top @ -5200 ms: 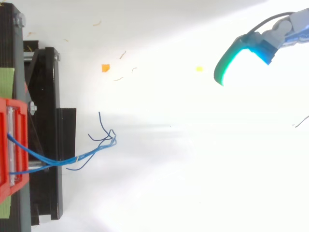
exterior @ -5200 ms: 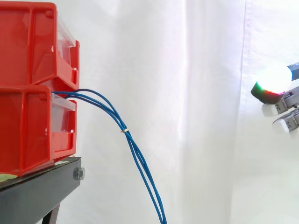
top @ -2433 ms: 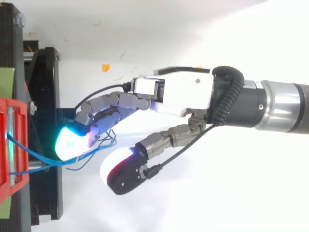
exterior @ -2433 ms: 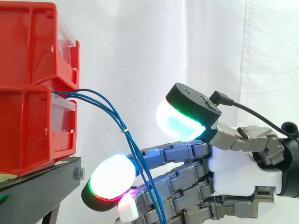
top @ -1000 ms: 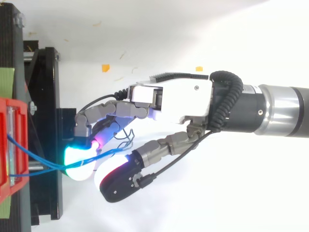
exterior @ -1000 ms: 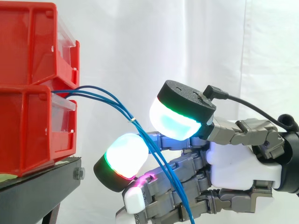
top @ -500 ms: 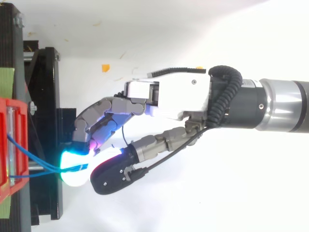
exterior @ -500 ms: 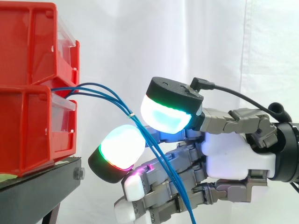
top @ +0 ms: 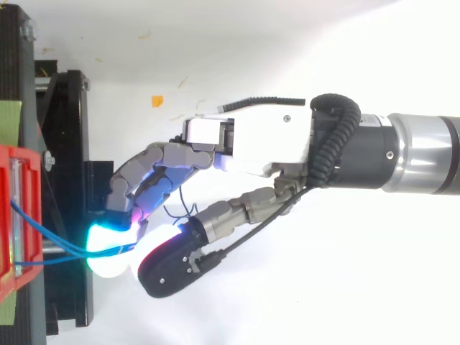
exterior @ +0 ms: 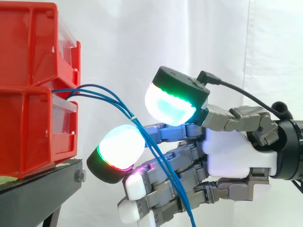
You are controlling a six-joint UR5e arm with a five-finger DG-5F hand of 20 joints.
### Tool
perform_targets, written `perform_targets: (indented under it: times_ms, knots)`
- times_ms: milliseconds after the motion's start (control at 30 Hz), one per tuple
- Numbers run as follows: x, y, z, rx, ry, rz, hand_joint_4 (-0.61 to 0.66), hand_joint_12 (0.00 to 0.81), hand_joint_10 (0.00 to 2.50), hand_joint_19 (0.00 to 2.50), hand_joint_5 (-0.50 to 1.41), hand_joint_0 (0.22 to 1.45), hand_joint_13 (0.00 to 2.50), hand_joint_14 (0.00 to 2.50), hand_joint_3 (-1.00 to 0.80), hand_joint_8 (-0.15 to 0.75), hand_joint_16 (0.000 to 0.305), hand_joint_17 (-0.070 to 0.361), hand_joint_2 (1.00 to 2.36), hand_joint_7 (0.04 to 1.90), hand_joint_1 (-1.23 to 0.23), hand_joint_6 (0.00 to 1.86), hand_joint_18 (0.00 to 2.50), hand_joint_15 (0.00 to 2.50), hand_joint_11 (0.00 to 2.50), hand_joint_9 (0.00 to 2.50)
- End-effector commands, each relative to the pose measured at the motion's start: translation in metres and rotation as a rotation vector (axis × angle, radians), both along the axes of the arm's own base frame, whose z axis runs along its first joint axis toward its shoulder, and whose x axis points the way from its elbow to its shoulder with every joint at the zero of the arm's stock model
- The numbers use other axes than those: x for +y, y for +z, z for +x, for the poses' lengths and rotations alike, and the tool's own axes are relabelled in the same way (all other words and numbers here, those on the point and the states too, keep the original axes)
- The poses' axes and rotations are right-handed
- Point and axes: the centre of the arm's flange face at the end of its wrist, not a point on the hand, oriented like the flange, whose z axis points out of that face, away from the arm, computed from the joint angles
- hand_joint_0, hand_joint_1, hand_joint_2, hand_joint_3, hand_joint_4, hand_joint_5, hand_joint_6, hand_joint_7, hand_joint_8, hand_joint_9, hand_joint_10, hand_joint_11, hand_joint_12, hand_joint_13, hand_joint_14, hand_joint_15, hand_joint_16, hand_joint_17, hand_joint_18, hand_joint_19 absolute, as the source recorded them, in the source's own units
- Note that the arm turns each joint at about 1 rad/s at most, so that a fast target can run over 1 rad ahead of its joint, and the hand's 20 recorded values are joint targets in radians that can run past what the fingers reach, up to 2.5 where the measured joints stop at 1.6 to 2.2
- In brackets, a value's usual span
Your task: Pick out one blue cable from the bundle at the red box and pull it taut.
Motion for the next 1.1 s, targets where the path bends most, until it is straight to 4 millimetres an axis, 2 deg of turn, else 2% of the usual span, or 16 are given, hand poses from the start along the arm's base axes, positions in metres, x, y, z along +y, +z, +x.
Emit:
perform_targets:
  times_ms: [0,200,400,500,1067]
  knots:
    - [0.0,0.0033,0.0011,-0.004,0.0,0.0,0.09,0.307,0.02,0.45,-0.17,0.51,0.74,0.01,-0.5,0.228,0.04,0.091,1.0,0.61,-0.59,0.88,0.5,0.29,0.56,0.8]
    - [0.0001,0.005,0.0021,-0.01,0.0,0.001,0.05,0.286,0.02,0.46,-0.16,0.57,0.79,0.01,-0.48,0.195,0.036,0.081,1.0,0.63,-0.64,0.89,0.56,0.31,0.56,0.85]
    - [0.0003,0.0064,0.0034,-0.011,0.0,0.001,-0.13,0.279,0.02,0.48,-0.16,0.62,0.83,0.01,-0.29,0.176,0.035,0.079,1.02,0.62,-0.7,0.95,0.6,0.34,0.6,0.89]
    - [0.0003,0.0064,0.0034,-0.011,0.0,0.001,-0.16,0.281,0.02,0.48,-0.15,0.63,0.85,0.01,-0.25,0.18,0.035,0.078,1.02,0.62,-0.71,0.97,0.62,0.35,0.6,0.91]
    - [-0.0022,0.005,0.0018,0.002,0.019,0.019,-0.05,0.293,0.02,0.5,-0.14,0.62,0.88,0.02,-0.26,0.203,0.035,0.079,1.02,0.63,-0.67,0.96,0.64,0.36,0.62,0.99]
